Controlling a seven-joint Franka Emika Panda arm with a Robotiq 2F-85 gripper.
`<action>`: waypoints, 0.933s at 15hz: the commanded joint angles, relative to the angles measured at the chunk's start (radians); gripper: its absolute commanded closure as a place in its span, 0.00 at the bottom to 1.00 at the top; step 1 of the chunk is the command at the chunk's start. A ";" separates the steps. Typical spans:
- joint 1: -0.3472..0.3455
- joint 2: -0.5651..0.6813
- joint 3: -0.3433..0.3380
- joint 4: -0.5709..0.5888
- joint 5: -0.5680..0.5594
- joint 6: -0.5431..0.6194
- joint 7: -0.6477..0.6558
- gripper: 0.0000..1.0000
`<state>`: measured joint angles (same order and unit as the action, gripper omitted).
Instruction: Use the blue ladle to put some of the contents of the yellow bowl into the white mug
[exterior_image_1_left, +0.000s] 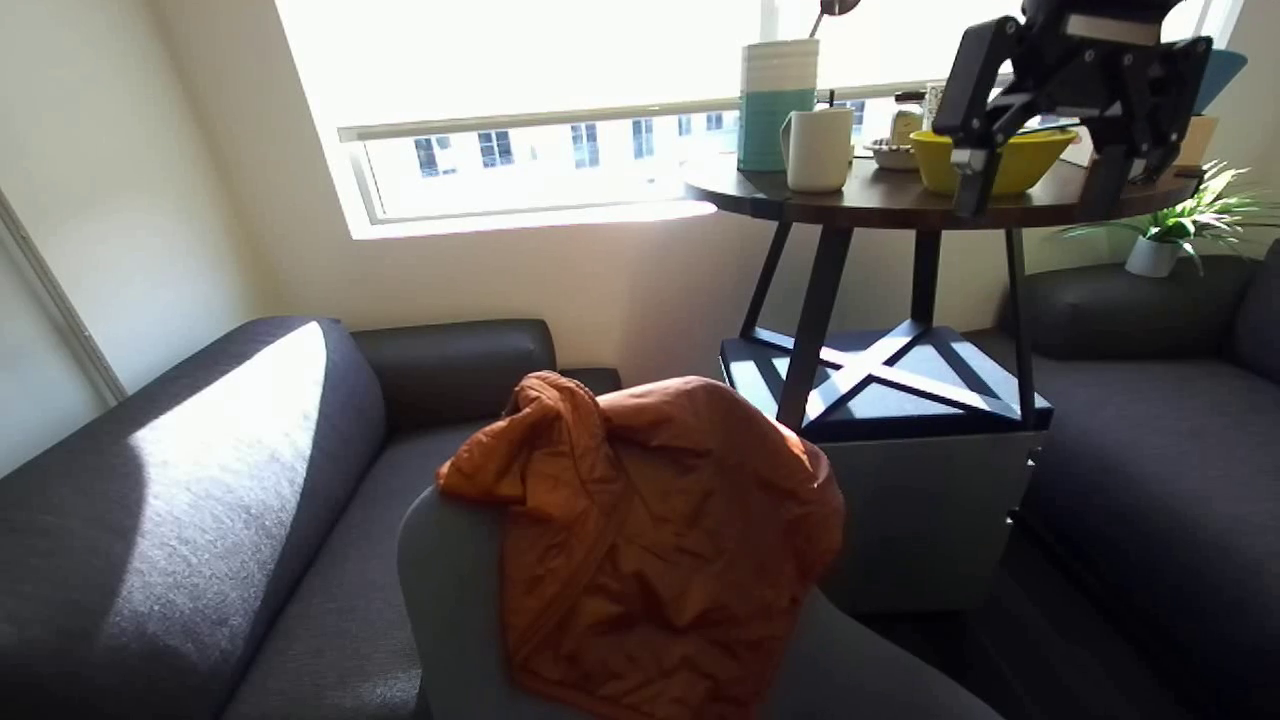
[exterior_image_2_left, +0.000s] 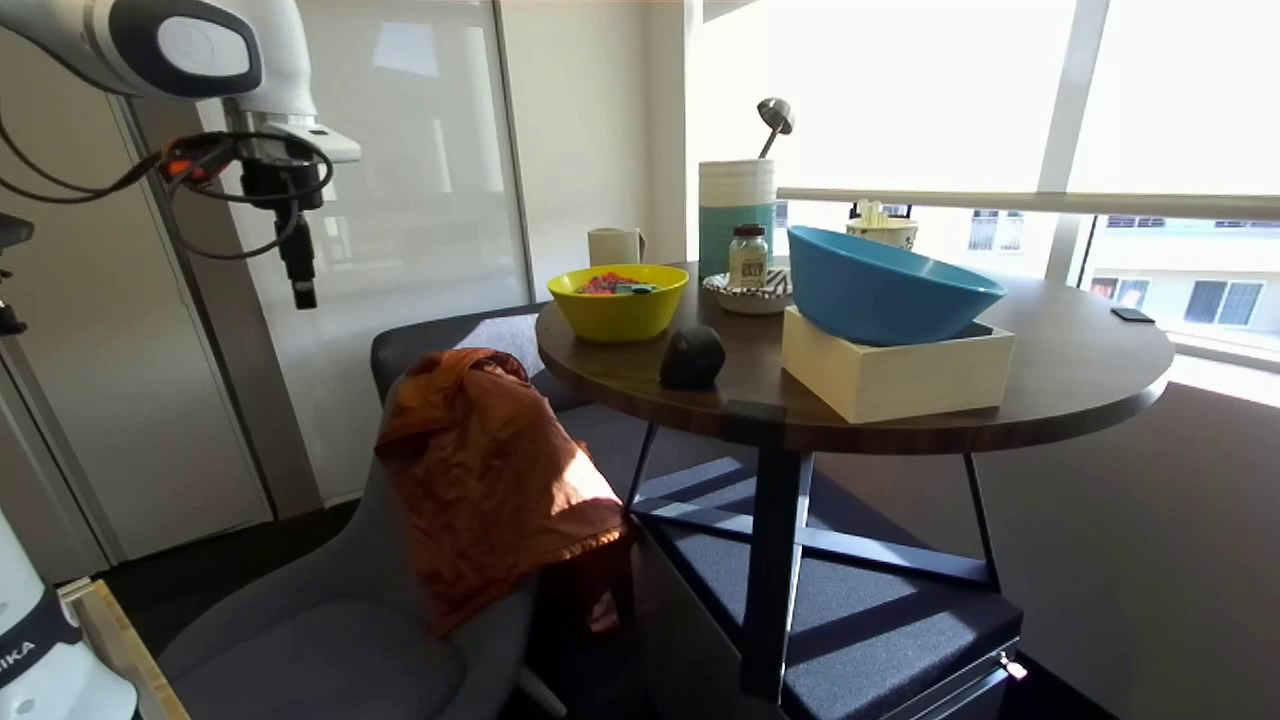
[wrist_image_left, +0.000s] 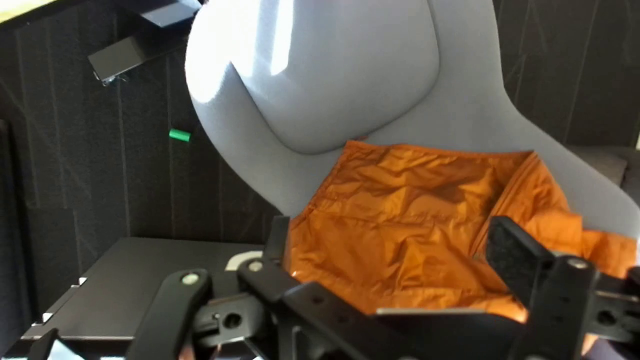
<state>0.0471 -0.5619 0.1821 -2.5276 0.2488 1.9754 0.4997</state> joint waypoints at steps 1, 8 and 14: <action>-0.099 0.002 -0.107 0.066 -0.029 0.039 -0.044 0.00; -0.289 0.089 -0.179 0.270 -0.136 0.187 0.054 0.00; -0.271 0.067 -0.203 0.248 -0.116 0.169 0.016 0.00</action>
<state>-0.2301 -0.4956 -0.0155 -2.2820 0.1366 2.1466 0.5130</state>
